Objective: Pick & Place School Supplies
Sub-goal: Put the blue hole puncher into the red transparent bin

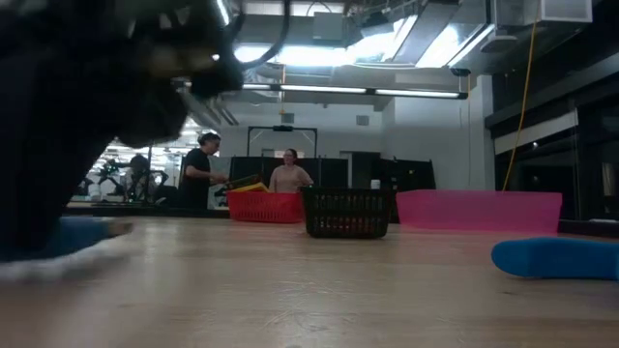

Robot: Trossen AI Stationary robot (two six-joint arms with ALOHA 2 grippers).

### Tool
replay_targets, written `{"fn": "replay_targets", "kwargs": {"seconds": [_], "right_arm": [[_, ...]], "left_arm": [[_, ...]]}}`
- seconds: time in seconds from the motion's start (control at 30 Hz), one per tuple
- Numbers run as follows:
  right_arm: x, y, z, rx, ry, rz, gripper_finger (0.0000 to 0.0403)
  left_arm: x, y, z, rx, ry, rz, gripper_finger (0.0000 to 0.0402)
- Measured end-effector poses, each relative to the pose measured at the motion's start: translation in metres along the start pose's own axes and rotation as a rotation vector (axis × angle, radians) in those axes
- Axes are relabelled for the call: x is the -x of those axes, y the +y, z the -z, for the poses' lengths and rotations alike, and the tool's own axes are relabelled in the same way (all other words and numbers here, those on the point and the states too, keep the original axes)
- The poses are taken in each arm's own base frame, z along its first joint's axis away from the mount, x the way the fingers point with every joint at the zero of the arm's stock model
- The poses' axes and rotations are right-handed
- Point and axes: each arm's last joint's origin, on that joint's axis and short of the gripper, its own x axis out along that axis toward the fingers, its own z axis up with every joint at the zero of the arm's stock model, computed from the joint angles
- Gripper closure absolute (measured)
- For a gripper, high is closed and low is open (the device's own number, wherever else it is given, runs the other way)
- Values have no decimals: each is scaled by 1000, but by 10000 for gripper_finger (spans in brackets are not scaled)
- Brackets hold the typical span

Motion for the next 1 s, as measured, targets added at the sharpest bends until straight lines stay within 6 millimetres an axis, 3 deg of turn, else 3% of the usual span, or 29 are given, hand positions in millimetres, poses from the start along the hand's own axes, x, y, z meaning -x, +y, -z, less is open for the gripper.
{"fn": "replay_targets", "kwargs": {"seconds": [0.17, 0.3, 0.53, 0.67, 0.83, 1.0], "right_arm": [[0, 1, -1, -10, -15, -2, 311], [-2, 2, -3, -29, 0, -22, 311], [-5, 2, -10, 8, -36, -28, 311], [-6, 0, -16, 35, -44, -38, 311], [-15, -8, -24, 1, -24, -23, 311], [-29, -19, -36, -69, -37, 12, 301]], "left_arm": [[27, 0, -19, -272, -25, -13, 379], [69, -6, -40, -468, -94, 108, 379], [169, -21, -81, -682, -369, 584, 379], [219, -24, -96, -803, -427, 893, 379], [251, -37, -105, -925, -401, 1091, 379], [254, -54, -105, -1035, -348, 1170, 379]]}}
